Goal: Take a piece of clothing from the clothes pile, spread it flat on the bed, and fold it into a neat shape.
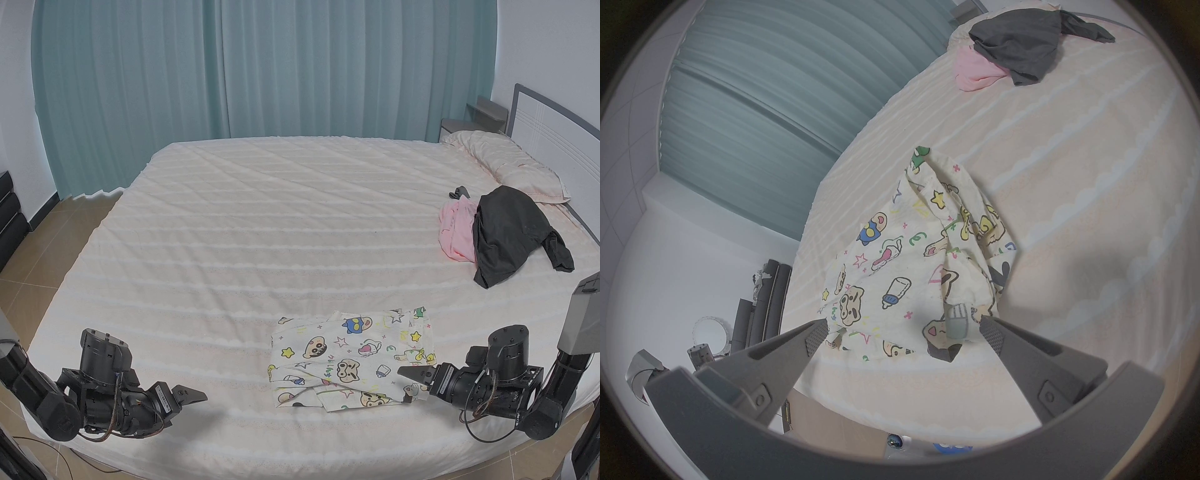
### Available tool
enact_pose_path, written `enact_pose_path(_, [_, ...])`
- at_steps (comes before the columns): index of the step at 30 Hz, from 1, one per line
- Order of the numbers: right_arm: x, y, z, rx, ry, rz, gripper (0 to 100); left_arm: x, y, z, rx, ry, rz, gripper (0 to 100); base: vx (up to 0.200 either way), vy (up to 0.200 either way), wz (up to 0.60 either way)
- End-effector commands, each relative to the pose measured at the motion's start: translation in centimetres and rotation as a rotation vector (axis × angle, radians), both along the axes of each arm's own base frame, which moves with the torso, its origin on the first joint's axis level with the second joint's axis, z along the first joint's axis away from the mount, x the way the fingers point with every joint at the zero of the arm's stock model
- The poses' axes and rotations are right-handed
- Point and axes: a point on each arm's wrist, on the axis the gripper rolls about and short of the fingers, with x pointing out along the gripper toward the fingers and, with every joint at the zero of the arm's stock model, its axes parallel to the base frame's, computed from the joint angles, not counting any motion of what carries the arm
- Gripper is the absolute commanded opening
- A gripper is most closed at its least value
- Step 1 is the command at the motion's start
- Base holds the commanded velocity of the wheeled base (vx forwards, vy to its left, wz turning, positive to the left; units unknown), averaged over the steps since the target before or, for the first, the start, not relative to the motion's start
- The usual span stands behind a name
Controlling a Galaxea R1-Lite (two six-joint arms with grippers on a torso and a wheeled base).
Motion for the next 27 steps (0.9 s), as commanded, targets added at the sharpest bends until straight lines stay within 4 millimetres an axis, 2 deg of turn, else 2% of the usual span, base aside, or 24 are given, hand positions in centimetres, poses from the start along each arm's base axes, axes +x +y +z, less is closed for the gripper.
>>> enact_pose_path(1, [0.0,0.5,-0.7,-0.013,0.023,0.022,100,0.0,0.0,-0.5,0.006,0.025,0.0,100,0.0,0.0,0.0])
enact_pose_path(8, [1.8,2.0,-2.5,-0.038,0.031,0.04,100,0.0,0.0,-0.5,0.006,0.025,-0.002,100,0.0,0.0,0.0])
enact_pose_path(17, [2.4,2.2,-4.5,-0.125,0.036,0.09,100,0.0,0.0,-0.5,0.009,0.026,-0.007,100,0.0,0.0,0.0])
enact_pose_path(18, [2.4,2.1,-4.6,-0.133,0.035,0.094,0,0.0,0.0,-0.5,0.009,0.026,-0.007,100,0.0,0.0,0.0])
enact_pose_path(22, [2.2,1.8,-4.3,-0.164,0.008,0.114,0,0.0,0.0,-0.5,0.009,0.026,-0.007,100,0.0,0.0,0.0])
enact_pose_path(27, [2.0,0.5,-4.1,-0.203,-0.022,0.088,0,0.0,0.0,-0.5,0.01,0.025,-0.008,100,0.0,0.0,0.0])
